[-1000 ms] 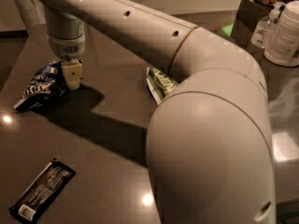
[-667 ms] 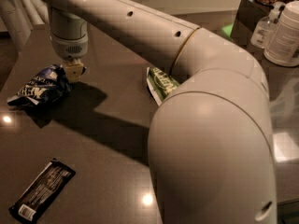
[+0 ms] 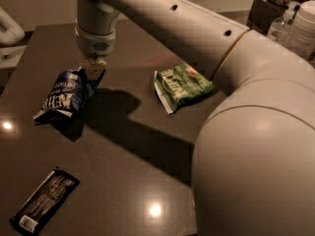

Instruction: Move blue chip bag near rxbar chocolate

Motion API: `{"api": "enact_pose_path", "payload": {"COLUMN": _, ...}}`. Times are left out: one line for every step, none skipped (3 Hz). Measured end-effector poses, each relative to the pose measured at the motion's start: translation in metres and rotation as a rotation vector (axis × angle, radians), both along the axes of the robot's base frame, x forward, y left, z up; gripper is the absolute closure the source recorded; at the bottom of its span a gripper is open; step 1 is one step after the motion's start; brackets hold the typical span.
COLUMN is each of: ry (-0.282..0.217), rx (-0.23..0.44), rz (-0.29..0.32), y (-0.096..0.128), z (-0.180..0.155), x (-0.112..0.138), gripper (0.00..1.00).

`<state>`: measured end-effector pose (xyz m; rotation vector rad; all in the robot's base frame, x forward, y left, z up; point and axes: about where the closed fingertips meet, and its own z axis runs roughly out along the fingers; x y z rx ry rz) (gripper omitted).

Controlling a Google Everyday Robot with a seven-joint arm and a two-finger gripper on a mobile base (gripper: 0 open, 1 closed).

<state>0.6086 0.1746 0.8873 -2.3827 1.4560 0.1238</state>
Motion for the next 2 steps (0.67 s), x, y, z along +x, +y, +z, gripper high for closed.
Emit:
{"api": "enact_pose_path", "payload": {"ry": 0.005, "rx": 0.042, "rz": 0.016, "y": -0.024, "z": 0.021, "x": -0.030, "gripper": 1.00}}
{"api": "enact_pose_path", "payload": {"ry": -0.008, "rx": 0.067, "rz": 0.037, "y": -0.040, "z": 0.040, "x": -0.073, "gripper": 1.00}}
